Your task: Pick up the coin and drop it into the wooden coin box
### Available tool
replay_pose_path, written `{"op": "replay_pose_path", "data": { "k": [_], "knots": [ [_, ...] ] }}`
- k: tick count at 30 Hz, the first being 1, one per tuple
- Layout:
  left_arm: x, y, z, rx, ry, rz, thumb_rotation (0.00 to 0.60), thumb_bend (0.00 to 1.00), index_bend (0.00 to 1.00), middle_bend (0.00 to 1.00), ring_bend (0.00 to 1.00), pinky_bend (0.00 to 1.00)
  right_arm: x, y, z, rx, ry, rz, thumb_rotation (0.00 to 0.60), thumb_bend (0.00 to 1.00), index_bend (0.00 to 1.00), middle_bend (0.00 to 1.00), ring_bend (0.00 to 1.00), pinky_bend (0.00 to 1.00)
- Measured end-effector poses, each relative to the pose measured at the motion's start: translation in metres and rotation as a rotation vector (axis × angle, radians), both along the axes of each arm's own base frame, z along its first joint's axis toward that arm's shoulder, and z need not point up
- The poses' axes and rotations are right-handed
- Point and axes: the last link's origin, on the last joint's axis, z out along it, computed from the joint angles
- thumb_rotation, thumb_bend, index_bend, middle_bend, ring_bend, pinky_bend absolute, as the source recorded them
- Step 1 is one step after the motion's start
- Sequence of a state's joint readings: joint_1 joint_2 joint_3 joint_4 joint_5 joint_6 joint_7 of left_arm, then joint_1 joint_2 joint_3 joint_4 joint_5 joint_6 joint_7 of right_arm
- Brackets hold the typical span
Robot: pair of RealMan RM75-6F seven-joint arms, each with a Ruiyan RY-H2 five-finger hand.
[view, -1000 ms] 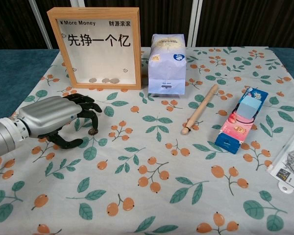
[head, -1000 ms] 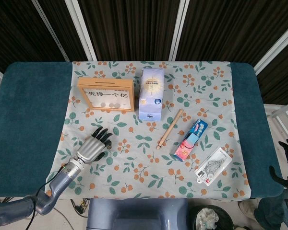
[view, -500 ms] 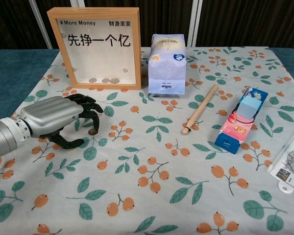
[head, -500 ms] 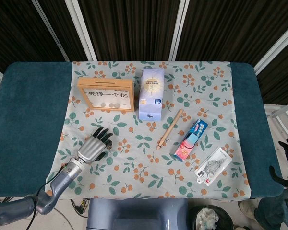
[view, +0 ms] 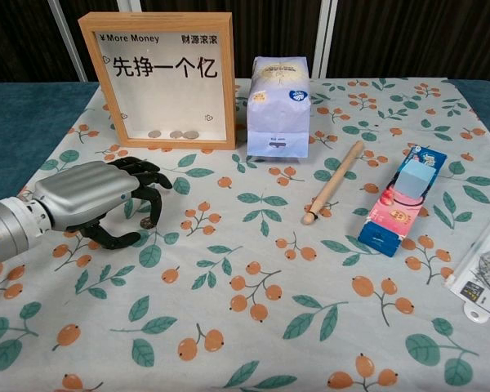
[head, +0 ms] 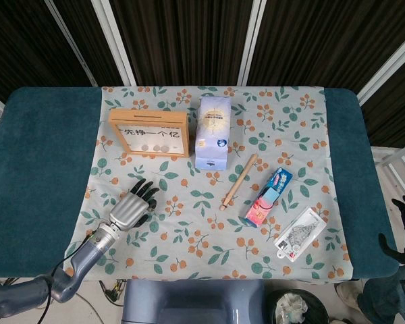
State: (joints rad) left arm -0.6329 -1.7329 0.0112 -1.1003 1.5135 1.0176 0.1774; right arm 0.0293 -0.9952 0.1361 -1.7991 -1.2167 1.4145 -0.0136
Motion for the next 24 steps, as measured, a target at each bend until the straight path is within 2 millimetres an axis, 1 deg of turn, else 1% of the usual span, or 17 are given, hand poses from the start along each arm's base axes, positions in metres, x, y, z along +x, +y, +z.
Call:
{"op": "replay_pose_path", "data": {
  "k": [6, 13, 24],
  "knots": [
    [-0.0021, 0.001, 0.0001, 0.01, 0.011, 0.001, 0.6, 0.36, 0.46, 0.13, 0.0, 0.0, 0.0, 0.0, 0.0002, -0.001, -0.002, -0.001, 0.6, 0.44, 0.15, 0.07, 0.01, 0.0],
    [-0.0008, 0.0027, 0.0009, 0.02, 0.013, -0.002, 0.6, 0.36, 0.41, 0.13, 0.0, 0.0, -0.0001, 0.0, 0.0001, -0.001, -0.002, -0.004, 0.6, 0.44, 0.15, 0.07, 0.01, 0.0],
    [-0.0035, 0.0037, 0.0006, 0.029, 0.033, 0.007, 0.6, 0.36, 0.41, 0.13, 0.0, 0.0, 0.0, 0.0001, 0.0003, -0.002, -0.002, -0.011, 0.6, 0.44, 0.15, 0.07, 0.01, 0.0]
  ]
}}
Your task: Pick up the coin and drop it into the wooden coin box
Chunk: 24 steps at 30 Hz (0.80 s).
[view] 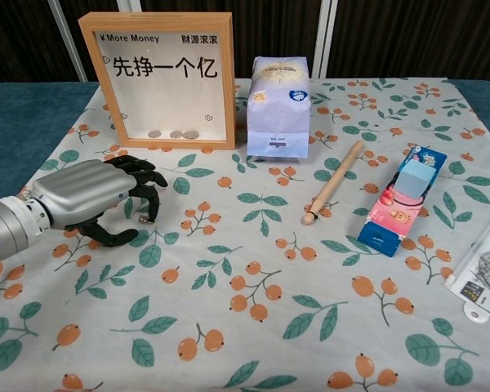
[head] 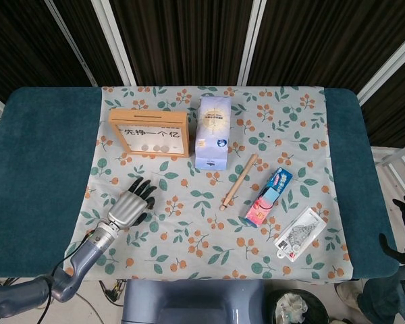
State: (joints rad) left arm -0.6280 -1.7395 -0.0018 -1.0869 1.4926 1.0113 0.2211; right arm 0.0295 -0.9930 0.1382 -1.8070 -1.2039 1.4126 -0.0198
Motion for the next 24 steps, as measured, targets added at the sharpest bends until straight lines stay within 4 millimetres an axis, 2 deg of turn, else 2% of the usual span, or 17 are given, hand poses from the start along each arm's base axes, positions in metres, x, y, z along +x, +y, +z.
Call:
{"op": "replay_pose_path", "data": {
  "k": [4, 11, 14, 21, 24],
  "knots": [
    [0.0001, -0.0006, -0.0002, -0.004, -0.002, 0.007, 0.6, 0.36, 0.42, 0.13, 0.0, 0.0, 0.0, 0.0001, -0.0001, 0.0, -0.001, -0.002, 0.6, 0.44, 0.15, 0.07, 0.01, 0.0],
    [0.0003, -0.0026, -0.0004, -0.015, -0.025, 0.014, 0.6, 0.36, 0.59, 0.16, 0.0, 0.0, -0.0001, 0.0, 0.0, -0.001, -0.006, -0.004, 0.6, 0.44, 0.15, 0.07, 0.01, 0.0],
    [-0.0009, -0.002, -0.0005, -0.01, -0.023, 0.014, 0.6, 0.36, 0.64, 0.16, 0.0, 0.0, 0.0001, -0.0003, 0.0005, -0.002, -0.008, -0.006, 0.6, 0.44, 0.15, 0.07, 0.01, 0.0],
    [-0.004, -0.0014, -0.0013, -0.006, -0.007, 0.022, 0.6, 0.37, 0.66, 0.16, 0.0, 0.0, -0.0002, 0.0, -0.0004, 0.001, -0.01, -0.01, 0.6, 0.44, 0.15, 0.07, 0.01, 0.0],
    [-0.0037, -0.0009, -0.0005, -0.001, -0.014, 0.025, 0.6, 0.4, 0.66, 0.16, 0.0, 0.0, -0.0002, 0.0, -0.0004, 0.001, -0.011, -0.01, 0.6, 0.44, 0.15, 0.07, 0.01, 0.0]
  ]
}}
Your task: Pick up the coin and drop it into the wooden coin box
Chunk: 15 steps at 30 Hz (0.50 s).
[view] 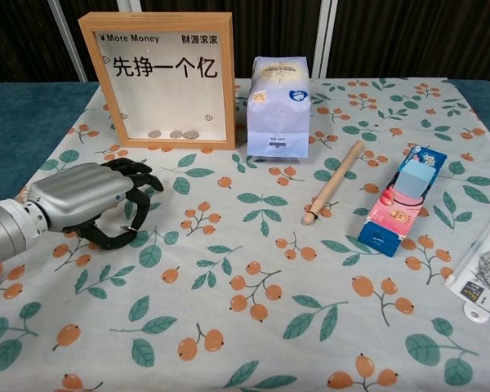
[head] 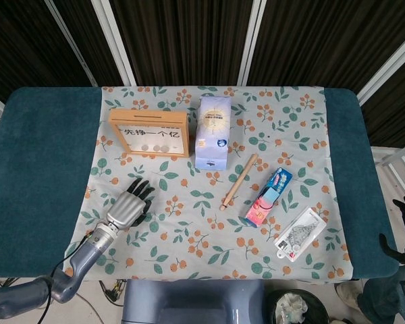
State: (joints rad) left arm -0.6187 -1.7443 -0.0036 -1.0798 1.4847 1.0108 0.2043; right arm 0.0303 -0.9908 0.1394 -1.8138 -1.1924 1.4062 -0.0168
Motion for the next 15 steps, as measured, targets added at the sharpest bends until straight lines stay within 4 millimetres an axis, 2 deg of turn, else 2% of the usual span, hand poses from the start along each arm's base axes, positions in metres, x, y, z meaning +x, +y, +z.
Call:
{"op": "replay_pose_path", "data": {
  "k": [4, 10, 15],
  "knots": [
    [0.001, 0.001, 0.002, 0.006, -0.013, 0.005, 0.6, 0.46, 0.66, 0.17, 0.0, 0.0, 0.0, 0.0, 0.0, 0.001, -0.002, 0.0, 0.6, 0.44, 0.15, 0.07, 0.01, 0.0],
    [0.007, 0.004, 0.006, 0.003, -0.033, 0.014, 0.6, 0.49, 0.68, 0.18, 0.0, 0.0, 0.0, 0.0, 0.0, 0.001, -0.003, -0.001, 0.6, 0.44, 0.15, 0.07, 0.01, 0.0],
    [0.025, 0.01, 0.02, -0.006, -0.093, 0.026, 0.6, 0.51, 0.69, 0.18, 0.0, 0.0, 0.0, 0.0, -0.001, 0.004, -0.005, -0.002, 0.6, 0.44, 0.15, 0.07, 0.01, 0.0]
  ]
}}
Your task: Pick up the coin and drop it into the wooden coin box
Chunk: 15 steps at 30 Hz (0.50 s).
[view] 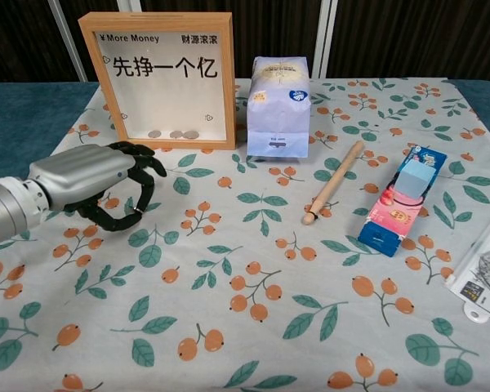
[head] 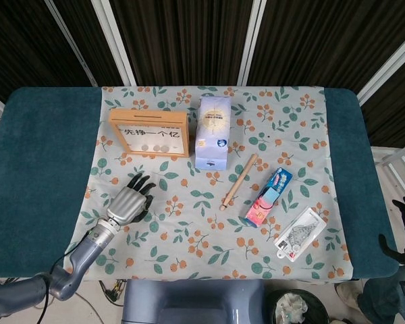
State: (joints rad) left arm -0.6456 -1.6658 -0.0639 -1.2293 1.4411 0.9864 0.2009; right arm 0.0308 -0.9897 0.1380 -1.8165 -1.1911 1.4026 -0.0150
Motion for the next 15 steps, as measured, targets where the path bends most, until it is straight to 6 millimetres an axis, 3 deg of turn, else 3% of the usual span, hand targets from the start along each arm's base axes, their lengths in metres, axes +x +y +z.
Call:
{"op": "replay_pose_path", "data": {
  "k": [4, 15],
  "knots": [
    [0.024, 0.01, 0.023, 0.001, -0.054, 0.005, 0.6, 0.51, 0.7, 0.18, 0.0, 0.0, 0.0, 0.0, -0.001, 0.002, -0.001, 0.0, 0.6, 0.44, 0.15, 0.07, 0.01, 0.0],
    [0.105, 0.062, 0.134, 0.098, -0.113, 0.06, 0.6, 0.5, 0.71, 0.19, 0.0, 0.0, 0.0, 0.0, -0.002, 0.004, 0.001, -0.003, 0.6, 0.44, 0.15, 0.07, 0.01, 0.0]
  ]
}}
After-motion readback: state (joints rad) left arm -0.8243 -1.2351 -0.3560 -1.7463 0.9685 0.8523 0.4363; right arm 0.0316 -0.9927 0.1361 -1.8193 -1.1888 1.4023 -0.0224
